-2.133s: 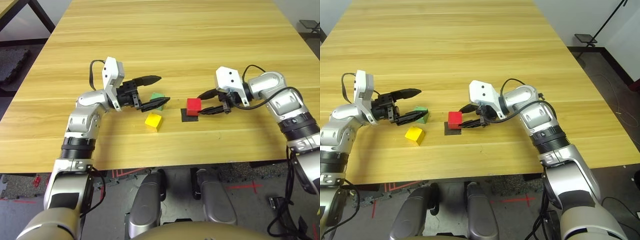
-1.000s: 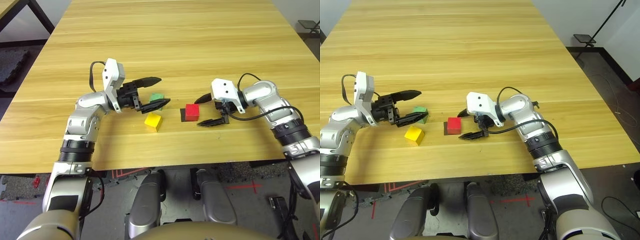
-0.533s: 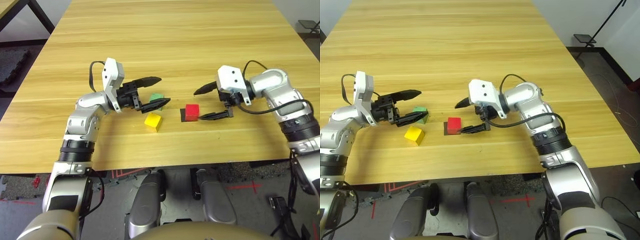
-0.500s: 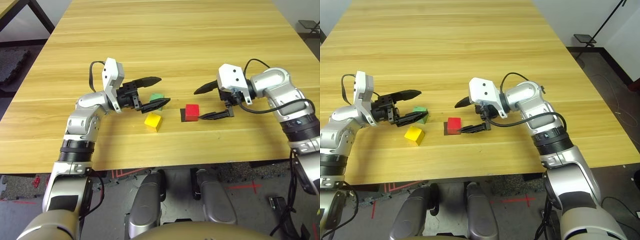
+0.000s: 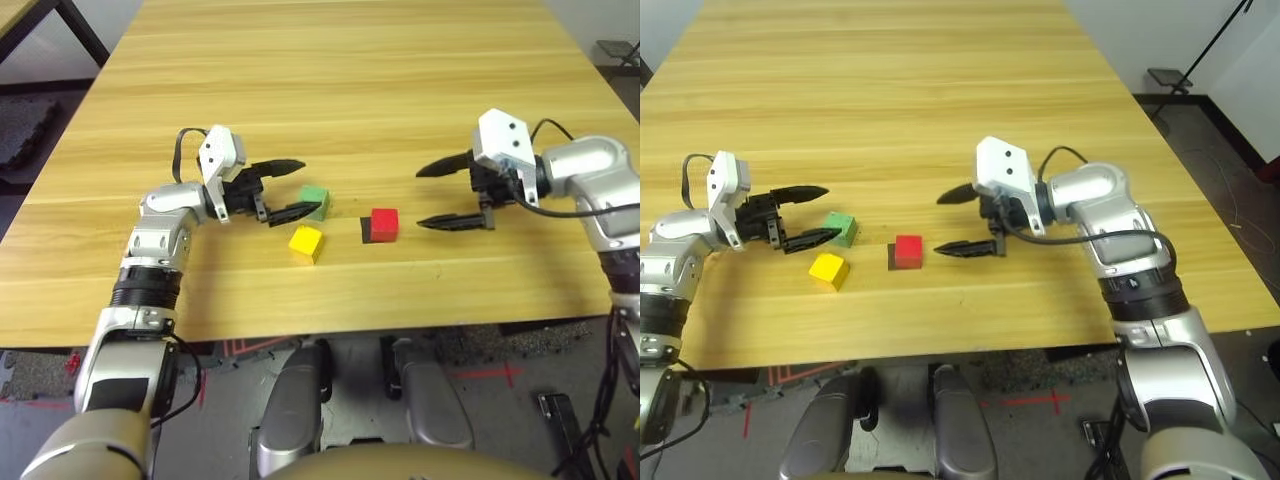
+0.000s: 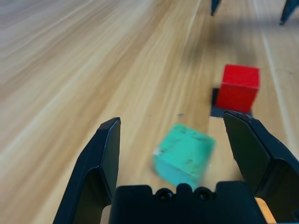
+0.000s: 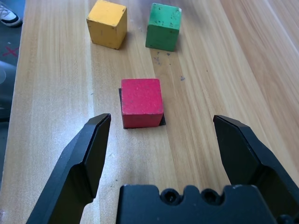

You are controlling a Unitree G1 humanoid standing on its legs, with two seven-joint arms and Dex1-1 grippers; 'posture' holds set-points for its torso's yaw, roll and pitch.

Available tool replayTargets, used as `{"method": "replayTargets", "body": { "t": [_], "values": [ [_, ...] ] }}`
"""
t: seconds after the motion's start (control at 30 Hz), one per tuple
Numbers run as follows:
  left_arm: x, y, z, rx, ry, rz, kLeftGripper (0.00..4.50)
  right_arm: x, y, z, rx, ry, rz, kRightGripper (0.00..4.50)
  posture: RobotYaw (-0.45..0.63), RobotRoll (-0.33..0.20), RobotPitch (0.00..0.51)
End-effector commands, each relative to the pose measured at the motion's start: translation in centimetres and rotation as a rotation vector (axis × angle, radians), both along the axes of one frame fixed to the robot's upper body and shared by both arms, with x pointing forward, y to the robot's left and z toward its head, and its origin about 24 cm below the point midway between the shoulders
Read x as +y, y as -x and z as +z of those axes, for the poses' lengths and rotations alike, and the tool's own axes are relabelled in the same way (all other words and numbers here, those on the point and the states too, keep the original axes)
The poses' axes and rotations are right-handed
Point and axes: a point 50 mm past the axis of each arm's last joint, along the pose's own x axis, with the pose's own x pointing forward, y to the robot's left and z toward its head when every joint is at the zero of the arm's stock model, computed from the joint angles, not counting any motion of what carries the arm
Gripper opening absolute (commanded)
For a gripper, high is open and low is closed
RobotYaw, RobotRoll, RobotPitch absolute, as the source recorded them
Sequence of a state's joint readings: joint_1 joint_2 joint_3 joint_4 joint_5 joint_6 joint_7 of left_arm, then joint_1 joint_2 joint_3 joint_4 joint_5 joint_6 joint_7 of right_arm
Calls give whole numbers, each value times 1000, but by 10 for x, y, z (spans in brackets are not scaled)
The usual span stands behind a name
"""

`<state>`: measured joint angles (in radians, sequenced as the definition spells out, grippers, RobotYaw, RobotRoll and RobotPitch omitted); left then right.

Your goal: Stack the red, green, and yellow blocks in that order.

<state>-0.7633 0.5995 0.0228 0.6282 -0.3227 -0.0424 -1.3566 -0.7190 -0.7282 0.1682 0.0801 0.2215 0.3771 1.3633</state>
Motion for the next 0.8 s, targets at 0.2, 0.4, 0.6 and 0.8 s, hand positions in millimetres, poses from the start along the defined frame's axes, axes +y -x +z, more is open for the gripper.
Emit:
{"method": "replayTargets", "body": {
  "t": [0.2, 0.4, 0.6, 0.8],
  "values": [
    [-2, -10, 14, 25, -129, -175, 4500, -6, 3, -1, 2, -19, -21, 4446, 196, -44, 225],
    [-3, -12, 11, 30, -267, -223, 4500, -10, 4, 1, -4, -18, -35, 4446, 191, -42, 227],
    [-10, -17, 11, 4, -260, -232, 4500, -9, 6, 0, -2, -27, -41, 4446, 170, -44, 232],
    [-15, -16, 2, 16, -294, -259, 4500, -11, 4, -1, -4, -27, -59, 4446, 160, -45, 235]
  ]
}}
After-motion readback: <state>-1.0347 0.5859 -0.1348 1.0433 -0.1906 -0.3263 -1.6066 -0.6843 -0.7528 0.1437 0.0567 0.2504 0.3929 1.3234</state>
